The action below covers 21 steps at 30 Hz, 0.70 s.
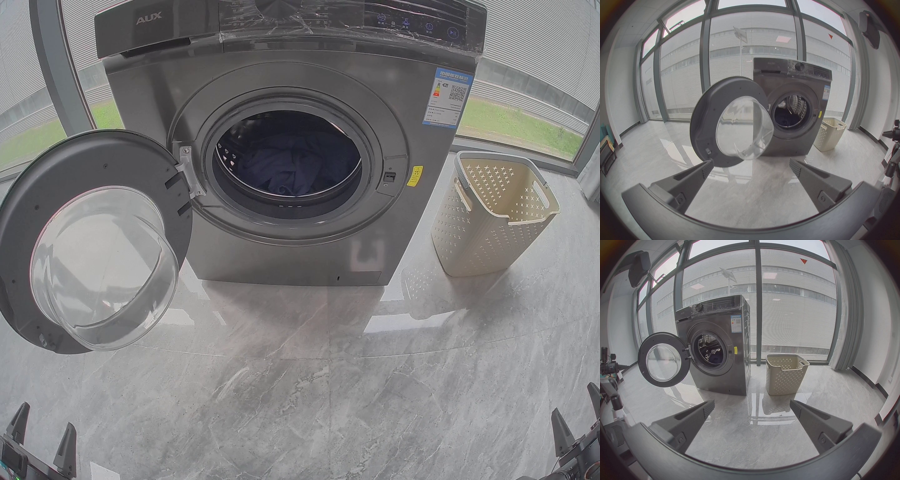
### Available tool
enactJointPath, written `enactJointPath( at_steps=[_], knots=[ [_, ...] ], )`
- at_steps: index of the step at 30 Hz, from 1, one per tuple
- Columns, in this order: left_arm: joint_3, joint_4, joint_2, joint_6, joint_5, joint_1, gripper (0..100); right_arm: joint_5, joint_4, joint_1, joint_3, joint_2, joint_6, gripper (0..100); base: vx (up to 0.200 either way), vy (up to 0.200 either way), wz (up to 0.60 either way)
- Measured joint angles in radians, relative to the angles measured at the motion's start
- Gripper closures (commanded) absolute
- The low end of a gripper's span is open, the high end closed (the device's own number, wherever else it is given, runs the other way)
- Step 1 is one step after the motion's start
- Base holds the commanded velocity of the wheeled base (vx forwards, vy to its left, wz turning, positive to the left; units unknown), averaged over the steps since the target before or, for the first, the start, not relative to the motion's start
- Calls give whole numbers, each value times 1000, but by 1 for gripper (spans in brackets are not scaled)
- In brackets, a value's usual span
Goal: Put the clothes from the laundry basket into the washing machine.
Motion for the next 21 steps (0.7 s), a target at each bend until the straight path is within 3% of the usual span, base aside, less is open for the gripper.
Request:
enactJointPath(
  at_steps=[21],
  knots=[
    [0, 10, -6, -7, -8, 0, 0, 0, 0, 0, 0, 0, 4, 0, 0, 200, 0]
  ],
)
